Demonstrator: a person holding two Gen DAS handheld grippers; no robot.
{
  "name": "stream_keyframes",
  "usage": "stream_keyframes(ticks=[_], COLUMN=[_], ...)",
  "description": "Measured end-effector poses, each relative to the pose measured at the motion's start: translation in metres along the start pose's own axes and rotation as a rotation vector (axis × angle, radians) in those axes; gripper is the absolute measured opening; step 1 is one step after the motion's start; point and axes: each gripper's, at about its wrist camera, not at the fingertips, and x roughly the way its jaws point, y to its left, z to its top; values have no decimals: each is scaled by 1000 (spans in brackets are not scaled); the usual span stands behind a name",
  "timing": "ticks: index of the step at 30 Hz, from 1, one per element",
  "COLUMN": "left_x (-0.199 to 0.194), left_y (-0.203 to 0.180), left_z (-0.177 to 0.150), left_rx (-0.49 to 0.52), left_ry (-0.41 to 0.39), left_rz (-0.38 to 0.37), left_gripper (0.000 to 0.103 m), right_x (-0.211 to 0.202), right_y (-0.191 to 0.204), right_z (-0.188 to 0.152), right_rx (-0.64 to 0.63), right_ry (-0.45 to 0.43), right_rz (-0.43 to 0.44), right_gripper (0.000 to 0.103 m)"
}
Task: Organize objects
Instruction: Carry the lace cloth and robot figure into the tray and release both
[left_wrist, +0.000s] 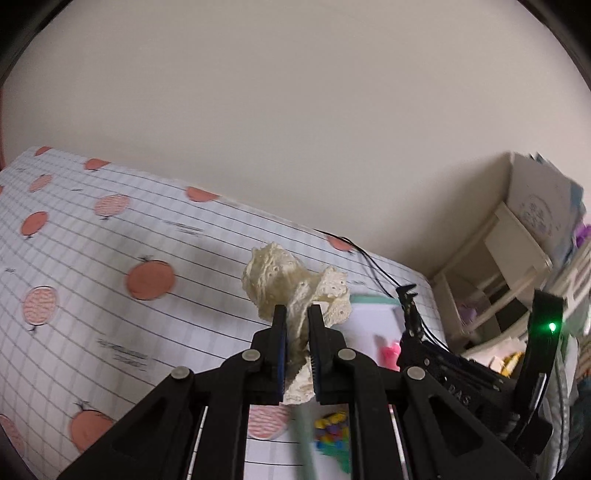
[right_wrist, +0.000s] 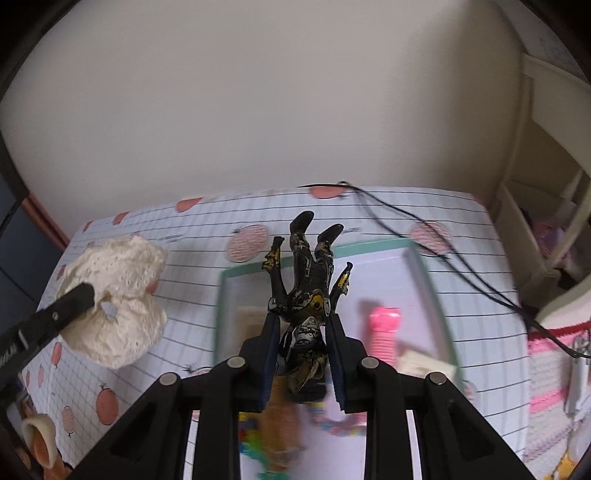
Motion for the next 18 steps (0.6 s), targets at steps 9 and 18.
stream_keyframes(ticks=[9, 18], left_x=[30, 64], left_y=[-60, -72], left_z=[-26, -53], left_rx=[124, 136], left_ry=[58, 151], left_rz=[-70, -63], left_gripper=[11, 11], right_x=[-4, 15], right_y=[-39, -41], right_z=[-2, -11], right_rx=[60, 46], right_ry=[21, 77], right_rz=[-29, -34], right_gripper=[27, 27])
